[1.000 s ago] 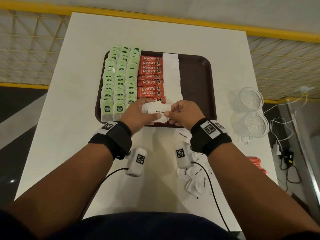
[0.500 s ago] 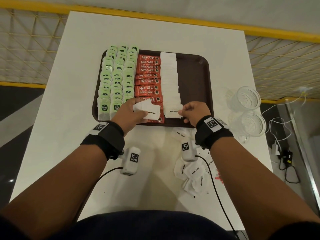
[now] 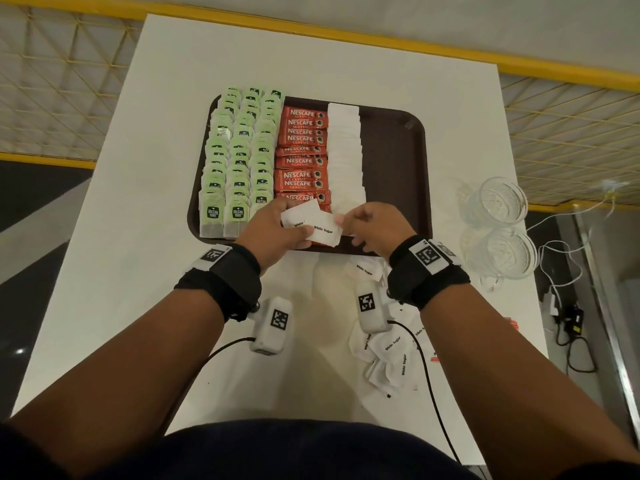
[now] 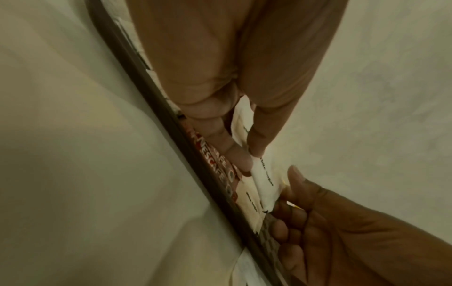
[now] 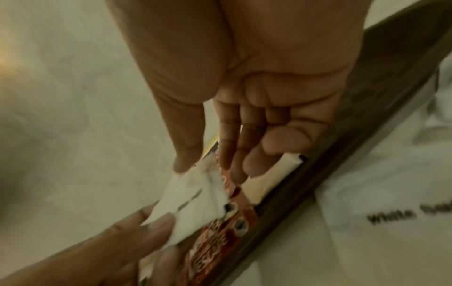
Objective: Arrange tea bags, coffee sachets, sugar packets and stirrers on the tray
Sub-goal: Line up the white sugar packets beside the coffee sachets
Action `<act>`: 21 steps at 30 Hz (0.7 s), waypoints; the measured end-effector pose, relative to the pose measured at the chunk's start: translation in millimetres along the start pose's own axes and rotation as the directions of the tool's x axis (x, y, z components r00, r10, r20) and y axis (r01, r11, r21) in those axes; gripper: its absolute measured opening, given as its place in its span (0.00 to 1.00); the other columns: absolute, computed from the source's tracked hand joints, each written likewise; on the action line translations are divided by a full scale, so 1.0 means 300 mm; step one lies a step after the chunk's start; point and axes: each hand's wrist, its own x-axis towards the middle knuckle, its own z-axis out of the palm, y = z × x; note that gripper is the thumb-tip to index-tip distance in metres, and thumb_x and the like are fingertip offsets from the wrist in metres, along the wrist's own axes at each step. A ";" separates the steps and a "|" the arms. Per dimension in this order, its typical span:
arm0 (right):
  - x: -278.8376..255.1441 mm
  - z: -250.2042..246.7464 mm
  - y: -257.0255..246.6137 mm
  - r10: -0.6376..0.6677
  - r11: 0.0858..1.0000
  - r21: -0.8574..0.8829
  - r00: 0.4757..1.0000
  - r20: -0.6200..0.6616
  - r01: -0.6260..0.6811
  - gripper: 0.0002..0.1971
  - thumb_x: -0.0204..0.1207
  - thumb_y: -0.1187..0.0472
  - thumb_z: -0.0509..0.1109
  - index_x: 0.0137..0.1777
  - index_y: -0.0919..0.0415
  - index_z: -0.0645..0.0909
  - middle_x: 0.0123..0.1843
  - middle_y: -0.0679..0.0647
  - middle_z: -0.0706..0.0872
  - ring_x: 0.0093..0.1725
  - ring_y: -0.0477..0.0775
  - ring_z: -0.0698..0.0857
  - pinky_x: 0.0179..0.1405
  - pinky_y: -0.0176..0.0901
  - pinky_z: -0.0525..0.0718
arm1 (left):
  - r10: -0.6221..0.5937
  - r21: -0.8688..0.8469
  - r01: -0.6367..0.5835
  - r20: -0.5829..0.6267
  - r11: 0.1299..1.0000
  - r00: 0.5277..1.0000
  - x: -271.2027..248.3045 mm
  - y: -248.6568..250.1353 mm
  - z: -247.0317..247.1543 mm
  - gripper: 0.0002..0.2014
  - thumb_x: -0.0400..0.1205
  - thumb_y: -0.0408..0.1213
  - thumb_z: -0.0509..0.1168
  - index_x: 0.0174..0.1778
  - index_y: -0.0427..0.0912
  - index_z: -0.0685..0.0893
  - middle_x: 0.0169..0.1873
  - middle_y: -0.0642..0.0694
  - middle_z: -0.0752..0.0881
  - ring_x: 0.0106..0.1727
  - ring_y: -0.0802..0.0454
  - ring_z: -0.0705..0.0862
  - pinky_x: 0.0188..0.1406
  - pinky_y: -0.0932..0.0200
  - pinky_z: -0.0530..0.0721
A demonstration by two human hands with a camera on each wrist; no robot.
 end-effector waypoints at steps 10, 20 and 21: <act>0.024 -0.066 0.074 -0.023 0.991 -0.136 0.998 -0.062 0.015 0.09 0.78 0.56 0.74 0.55 0.57 0.83 0.41 0.53 0.87 0.37 0.45 0.84 0.34 0.32 0.80 | -0.038 0.020 0.038 -0.022 0.999 0.999 0.025 0.000 -0.001 0.14 0.86 0.27 0.58 0.68 0.35 0.74 0.63 0.34 0.83 0.56 0.41 0.89 0.51 0.51 0.90; 0.079 -0.016 0.081 -0.013 0.970 -0.240 0.984 -0.177 -0.030 0.11 0.72 0.52 0.79 0.46 0.55 0.80 0.45 0.49 0.85 0.47 0.51 0.85 0.54 0.49 0.86 | 0.058 0.206 -0.050 -0.032 0.977 0.998 0.021 -0.007 -0.016 0.13 0.83 0.31 0.67 0.63 0.35 0.78 0.55 0.40 0.89 0.55 0.47 0.89 0.46 0.54 0.89; 0.075 -0.016 0.079 -0.018 0.972 -0.234 0.979 -0.205 -0.031 0.12 0.72 0.52 0.78 0.47 0.55 0.79 0.44 0.49 0.84 0.45 0.49 0.84 0.52 0.48 0.86 | 0.060 0.190 -0.054 -0.029 0.980 0.998 0.018 -0.003 -0.014 0.13 0.83 0.30 0.68 0.62 0.34 0.78 0.55 0.40 0.89 0.55 0.47 0.89 0.47 0.53 0.90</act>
